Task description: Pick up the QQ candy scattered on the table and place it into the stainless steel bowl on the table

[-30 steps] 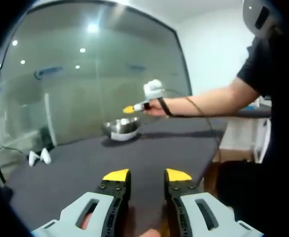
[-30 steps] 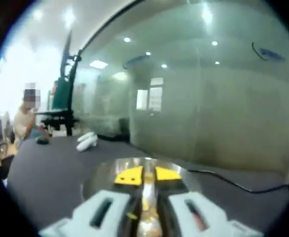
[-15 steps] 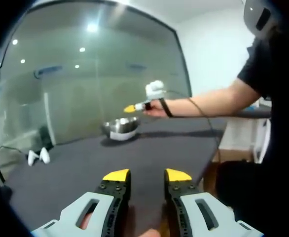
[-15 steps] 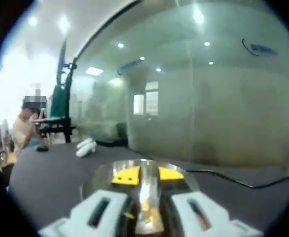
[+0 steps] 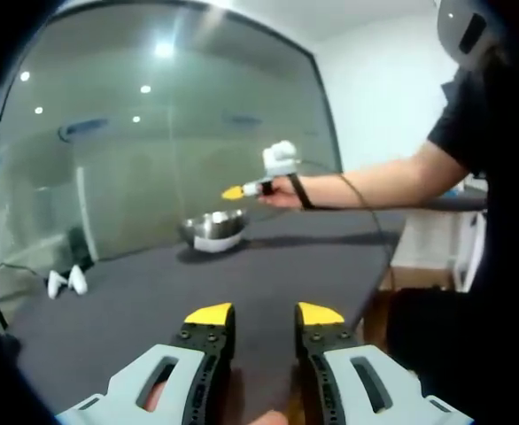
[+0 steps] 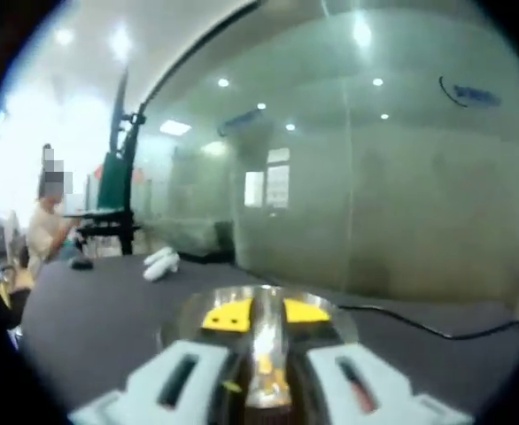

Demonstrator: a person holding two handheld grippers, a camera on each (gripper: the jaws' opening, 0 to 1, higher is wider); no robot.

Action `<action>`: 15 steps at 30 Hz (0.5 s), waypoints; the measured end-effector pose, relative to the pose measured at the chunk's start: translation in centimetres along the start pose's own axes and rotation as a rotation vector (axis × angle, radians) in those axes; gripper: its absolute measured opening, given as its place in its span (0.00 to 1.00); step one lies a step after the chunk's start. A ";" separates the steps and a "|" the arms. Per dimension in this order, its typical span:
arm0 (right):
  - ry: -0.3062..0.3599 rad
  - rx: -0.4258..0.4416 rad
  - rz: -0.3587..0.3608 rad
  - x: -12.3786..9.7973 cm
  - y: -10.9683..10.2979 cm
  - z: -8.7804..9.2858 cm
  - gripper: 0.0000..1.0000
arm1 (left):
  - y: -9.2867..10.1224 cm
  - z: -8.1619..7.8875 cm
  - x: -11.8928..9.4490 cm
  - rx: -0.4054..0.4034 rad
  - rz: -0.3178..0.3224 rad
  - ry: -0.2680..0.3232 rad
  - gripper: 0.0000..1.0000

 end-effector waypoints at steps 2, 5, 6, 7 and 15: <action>0.005 0.002 -0.002 -0.3 -0.2 -0.1 0.13 | 0.1 -0.1 0.0 0.002 0.002 0.001 0.29; 0.012 -0.009 0.002 -1.1 -0.3 -0.4 0.13 | 0.1 -0.1 0.0 0.002 0.002 0.004 0.29; 0.020 -0.002 0.002 -1.6 -0.3 -0.4 0.13 | 0.1 -0.1 0.1 0.001 0.002 0.004 0.29; 0.027 -0.001 0.000 -2.0 -0.4 -0.5 0.13 | 0.1 -0.1 0.1 0.003 0.002 0.005 0.29; 0.068 -0.020 -0.039 -7.0 -1.6 0.7 0.15 | 0.2 -0.3 0.3 0.006 0.008 0.007 0.29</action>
Point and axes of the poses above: the point that each gripper's makers call its tool centre point, and the gripper's own axes: x roughly forward along the fingers, y roughly to its right, z roughly out of its underside, the point moved 8 cm from there along -x, roughly backward along the fingers, and after that the axes turned 10 degrees about -y, right-handed, at the moved point
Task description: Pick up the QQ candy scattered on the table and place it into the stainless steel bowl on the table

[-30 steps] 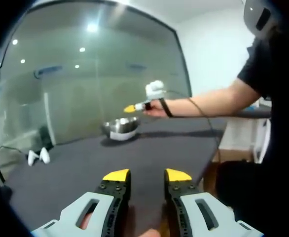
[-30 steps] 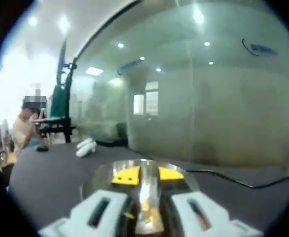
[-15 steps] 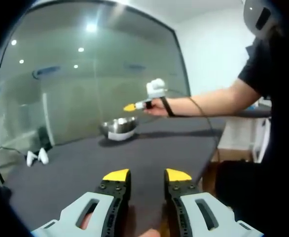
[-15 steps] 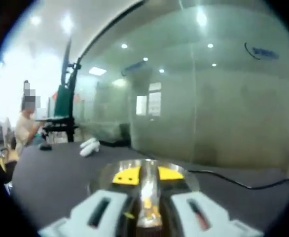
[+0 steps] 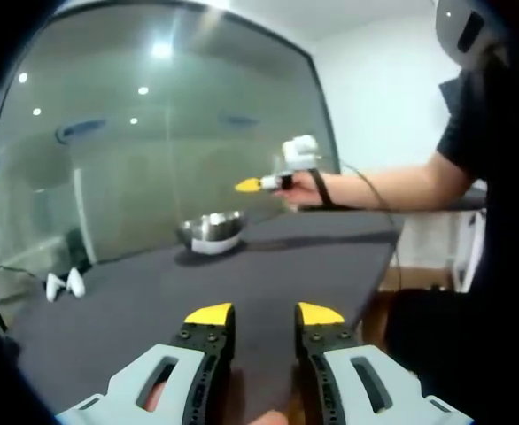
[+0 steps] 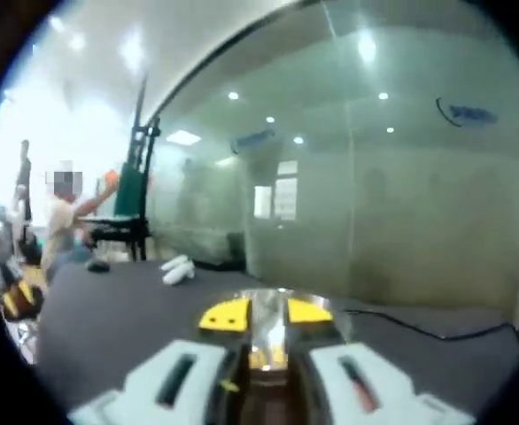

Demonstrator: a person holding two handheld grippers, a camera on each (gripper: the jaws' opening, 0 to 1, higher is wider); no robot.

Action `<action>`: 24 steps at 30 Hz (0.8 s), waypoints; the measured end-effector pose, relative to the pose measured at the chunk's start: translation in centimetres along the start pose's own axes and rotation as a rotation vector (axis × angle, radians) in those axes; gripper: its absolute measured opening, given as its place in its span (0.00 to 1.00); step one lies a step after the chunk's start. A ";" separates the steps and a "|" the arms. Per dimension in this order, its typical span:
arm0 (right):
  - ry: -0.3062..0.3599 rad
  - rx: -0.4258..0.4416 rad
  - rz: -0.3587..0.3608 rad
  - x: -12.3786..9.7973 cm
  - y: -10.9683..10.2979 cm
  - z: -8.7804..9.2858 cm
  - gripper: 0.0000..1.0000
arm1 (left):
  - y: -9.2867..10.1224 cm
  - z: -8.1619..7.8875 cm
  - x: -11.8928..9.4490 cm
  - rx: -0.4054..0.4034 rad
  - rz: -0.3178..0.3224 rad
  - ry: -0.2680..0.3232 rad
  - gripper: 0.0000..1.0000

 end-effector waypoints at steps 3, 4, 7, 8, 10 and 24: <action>0.005 0.005 -0.013 -2.2 -0.9 0.8 0.15 | 0.0 -0.2 0.3 0.005 0.004 0.004 0.29; 0.006 0.007 -0.012 -2.9 -1.1 1.1 0.15 | 0.1 -0.3 0.4 0.005 0.007 0.007 0.29; 0.009 0.030 -0.020 -5.0 -1.7 2.0 0.15 | 0.3 -0.8 0.8 0.006 0.024 0.019 0.29; 0.009 0.030 -0.019 -5.3 -1.8 2.1 0.15 | 0.3 -0.9 0.9 0.005 0.031 0.024 0.29; 0.009 0.026 -0.016 -6.4 -1.9 2.6 0.15 | 0.4 -1.1 1.2 0.014 0.038 0.022 0.29; -0.023 0.057 0.020 -12.9 -2.2 6.1 0.16 | 0.6 -1.6 2.7 0.015 0.050 0.040 0.29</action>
Point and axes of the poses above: the point that each gripper's makers call its tool centre point, and the gripper's own axes: x roughly forward along the fingers, y roughly to its right, z roughly out of its underside, the point moved 8 cm from there along -x, roughly backward along the fingers, and after that the axes turned 10 degrees about -y, right-handed, at the moved point
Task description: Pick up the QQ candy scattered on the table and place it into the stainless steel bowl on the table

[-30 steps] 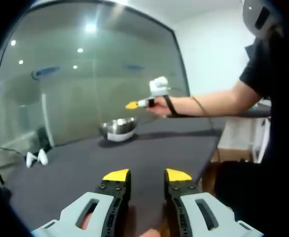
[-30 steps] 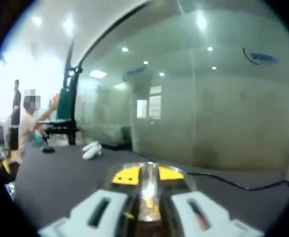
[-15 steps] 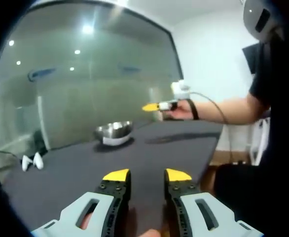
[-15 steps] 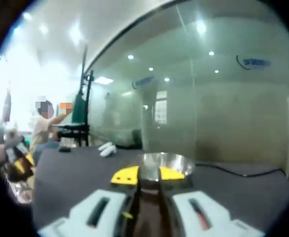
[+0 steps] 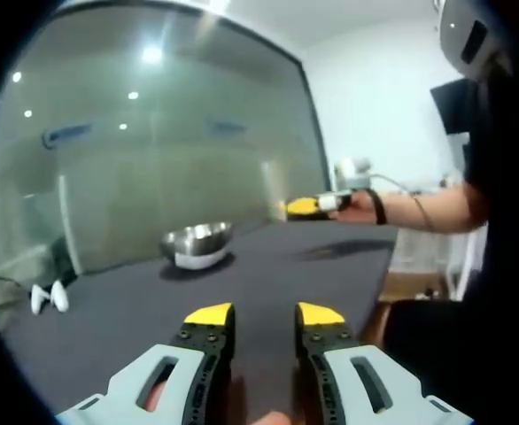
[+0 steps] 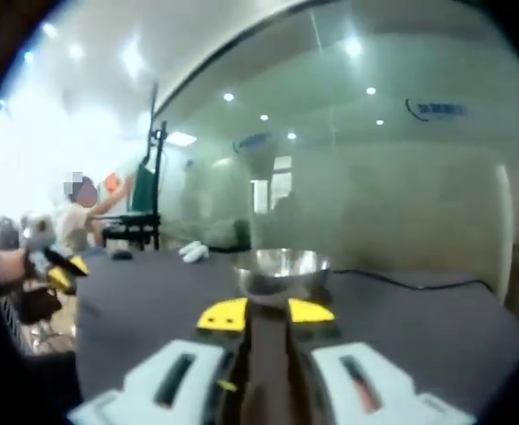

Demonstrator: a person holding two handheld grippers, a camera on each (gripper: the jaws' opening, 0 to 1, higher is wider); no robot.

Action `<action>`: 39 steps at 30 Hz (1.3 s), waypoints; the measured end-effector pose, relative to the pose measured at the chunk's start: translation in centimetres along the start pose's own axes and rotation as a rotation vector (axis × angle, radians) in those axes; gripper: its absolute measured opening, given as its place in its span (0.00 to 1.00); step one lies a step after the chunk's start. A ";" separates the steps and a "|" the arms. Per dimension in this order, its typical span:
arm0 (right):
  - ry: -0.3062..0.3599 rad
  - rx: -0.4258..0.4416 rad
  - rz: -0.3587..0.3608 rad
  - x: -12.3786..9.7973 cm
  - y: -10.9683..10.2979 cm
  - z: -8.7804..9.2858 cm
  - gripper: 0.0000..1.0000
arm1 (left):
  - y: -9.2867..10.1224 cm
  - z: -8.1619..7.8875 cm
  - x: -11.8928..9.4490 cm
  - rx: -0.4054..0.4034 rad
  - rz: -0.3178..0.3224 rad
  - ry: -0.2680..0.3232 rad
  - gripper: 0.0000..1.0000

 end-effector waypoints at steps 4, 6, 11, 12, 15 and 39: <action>-0.012 0.003 0.011 -2.0 -0.1 0.7 0.17 | -0.2 0.1 0.2 -0.003 -0.005 -0.002 0.29; -0.012 0.019 0.013 -3.1 -0.3 1.0 0.18 | -0.3 0.0 0.4 -0.002 -0.013 0.000 0.29; -0.004 0.012 0.037 -5.2 -0.7 2.0 0.18 | -0.1 -0.4 0.7 -0.005 -0.016 0.029 0.29; -0.006 0.011 0.038 -5.5 -0.8 2.2 0.18 | 0.0 -0.5 0.9 -0.001 -0.015 0.033 0.29; -0.009 0.014 0.035 -6.2 -1.2 2.5 0.18 | 0.0 -0.5 1.1 -0.004 -0.017 0.040 0.29; -0.097 -0.061 -0.017 -7.4 -4.3 5.0 0.21 | -0.2 -0.2 1.7 -0.027 -0.059 0.035 0.29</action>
Point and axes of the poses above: the point that each gripper's makers call its tool centre point, and the gripper's own axes: x roughly forward along the fingers, y roughly to its right, z roughly out of its underside, the point moved 8 cm from there along -x, roughly backward along the fingers, and after that the axes turned 10 degrees about -y, right-handed, at the moved point
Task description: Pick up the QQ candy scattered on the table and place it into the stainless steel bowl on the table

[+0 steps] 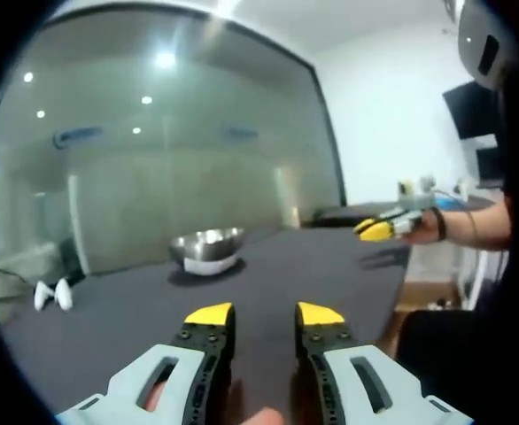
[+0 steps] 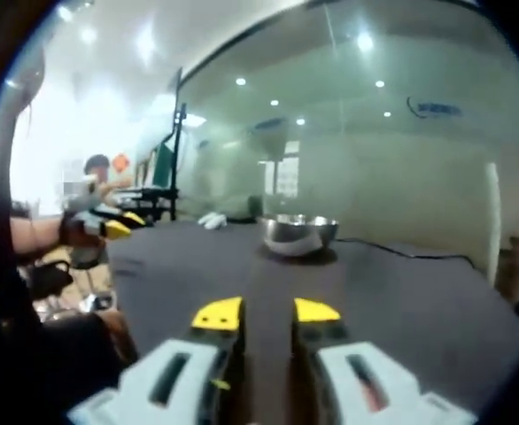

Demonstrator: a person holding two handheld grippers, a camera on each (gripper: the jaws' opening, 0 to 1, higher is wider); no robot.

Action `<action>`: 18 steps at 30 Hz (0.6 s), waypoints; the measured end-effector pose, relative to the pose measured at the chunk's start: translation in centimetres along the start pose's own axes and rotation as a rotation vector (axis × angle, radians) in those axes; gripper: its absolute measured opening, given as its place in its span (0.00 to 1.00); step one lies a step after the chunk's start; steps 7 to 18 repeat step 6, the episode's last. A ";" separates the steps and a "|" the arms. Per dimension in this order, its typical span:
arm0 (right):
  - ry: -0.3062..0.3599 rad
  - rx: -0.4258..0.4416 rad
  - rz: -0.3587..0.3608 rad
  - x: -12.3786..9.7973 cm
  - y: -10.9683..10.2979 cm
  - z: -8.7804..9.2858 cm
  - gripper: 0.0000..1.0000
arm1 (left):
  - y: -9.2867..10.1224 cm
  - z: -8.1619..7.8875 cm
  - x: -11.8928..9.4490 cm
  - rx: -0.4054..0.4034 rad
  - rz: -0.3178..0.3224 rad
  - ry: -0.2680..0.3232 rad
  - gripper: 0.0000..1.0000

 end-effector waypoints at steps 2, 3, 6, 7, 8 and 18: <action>0.003 -0.004 -0.005 -0.1 -0.1 0.0 0.21 | 0.1 -0.1 0.1 0.003 0.001 -0.001 0.29; 0.002 -0.005 -0.005 -0.1 -0.1 0.0 0.21 | 0.1 -0.1 0.1 0.004 0.002 -0.001 0.29; -0.007 -0.012 -0.007 -0.1 -0.1 0.1 0.21 | 0.1 -0.1 0.2 0.004 0.001 -0.001 0.29; -0.007 -0.012 -0.007 -0.1 -0.1 0.1 0.21 | 0.1 -0.1 0.2 0.004 0.001 -0.001 0.29; -0.007 -0.012 -0.007 -0.1 -0.1 0.1 0.21 | 0.1 -0.1 0.2 0.004 0.001 -0.001 0.29; -0.007 -0.012 -0.007 -0.1 -0.1 0.1 0.21 | 0.1 -0.1 0.2 0.004 0.001 -0.001 0.29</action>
Point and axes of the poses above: the point that each gripper's makers call its tool centre point, and the gripper's own axes: x roughly forward along the fingers, y roughly to its right, z roughly out of its underside, the point moved 8 cm from there along -x, roughly backward along the fingers, and after that the axes turned 10 degrees about -y, right-handed, at the moved point
